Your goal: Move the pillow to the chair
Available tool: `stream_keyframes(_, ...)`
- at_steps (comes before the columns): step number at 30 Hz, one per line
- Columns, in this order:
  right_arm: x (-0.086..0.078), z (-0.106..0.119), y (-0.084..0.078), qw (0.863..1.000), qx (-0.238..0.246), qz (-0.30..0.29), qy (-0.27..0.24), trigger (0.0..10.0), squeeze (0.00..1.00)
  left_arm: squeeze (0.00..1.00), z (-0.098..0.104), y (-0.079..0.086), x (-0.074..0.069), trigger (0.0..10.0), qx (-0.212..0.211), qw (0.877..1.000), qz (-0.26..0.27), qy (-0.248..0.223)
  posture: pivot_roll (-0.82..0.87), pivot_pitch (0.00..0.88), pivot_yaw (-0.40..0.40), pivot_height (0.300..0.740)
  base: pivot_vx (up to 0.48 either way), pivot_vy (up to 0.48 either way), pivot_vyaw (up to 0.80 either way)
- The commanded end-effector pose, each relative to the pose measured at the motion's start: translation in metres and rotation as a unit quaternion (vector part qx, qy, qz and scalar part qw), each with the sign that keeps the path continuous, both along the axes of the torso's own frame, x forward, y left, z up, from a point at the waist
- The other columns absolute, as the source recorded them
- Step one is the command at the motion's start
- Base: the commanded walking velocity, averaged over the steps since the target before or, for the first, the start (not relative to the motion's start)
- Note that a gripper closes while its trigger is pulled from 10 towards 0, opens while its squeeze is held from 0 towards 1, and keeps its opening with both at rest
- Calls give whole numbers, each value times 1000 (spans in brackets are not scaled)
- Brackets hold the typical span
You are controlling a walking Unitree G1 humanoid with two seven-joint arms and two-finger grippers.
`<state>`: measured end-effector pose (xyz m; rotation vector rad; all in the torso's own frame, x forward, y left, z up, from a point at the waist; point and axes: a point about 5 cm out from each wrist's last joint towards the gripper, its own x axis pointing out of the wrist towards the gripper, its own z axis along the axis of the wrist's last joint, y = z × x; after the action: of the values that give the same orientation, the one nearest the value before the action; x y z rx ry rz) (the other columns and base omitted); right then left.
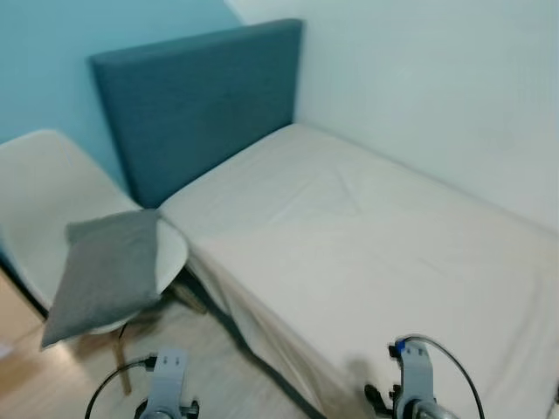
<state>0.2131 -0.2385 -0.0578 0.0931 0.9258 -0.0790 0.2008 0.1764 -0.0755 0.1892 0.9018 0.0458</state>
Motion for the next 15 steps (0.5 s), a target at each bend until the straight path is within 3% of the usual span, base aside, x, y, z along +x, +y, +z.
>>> stream_keyframes(1, -6, -3, 0, 1000, -1, -8, 5, 10000, 0, 0, -4, 5, -8, 10000, 17, 1000, -9, 17, -257, 26, 12, 740, 0, 0, -775)
stream_keyframes(4, -16, -8, -3, 1000, -9, -11, 17, 10000, 0, 0, -7, 14, -16, 10000, 73, 996, -33, 29, -219, 36, -5, 740, 0, 0, 0)
stream_keyframes(7, -17, -9, -4, 1000, -9, -10, 18, 10000, 0, 0, -6, 16, -15, 10000, 87, 995, -39, 25, -209, 38, -10, 740, 0, 0, 0)
stream_keyframes(11, -1, 0, -3, 999, -26, 28, 4, 10000, 0, 0, 0, 21, -6, 10000, 117, 992, -47, -1, -114, 48, -66, 740, 0, 0, 0)
stream_keyframes(12, 12, 6, 4, 998, -32, 50, -10, 10000, 0, 0, 2, 24, -5, 10000, 125, 991, -45, -11, -83, 51, -75, 740, 0, 0, 0)
stream_keyframes(15, 23, 10, 16, 998, -27, 59, -24, 10000, 0, 0, 2, 27, -7, 10000, 125, 991, -42, -14, -53, 50, -73, 740, 0, 0, 0)
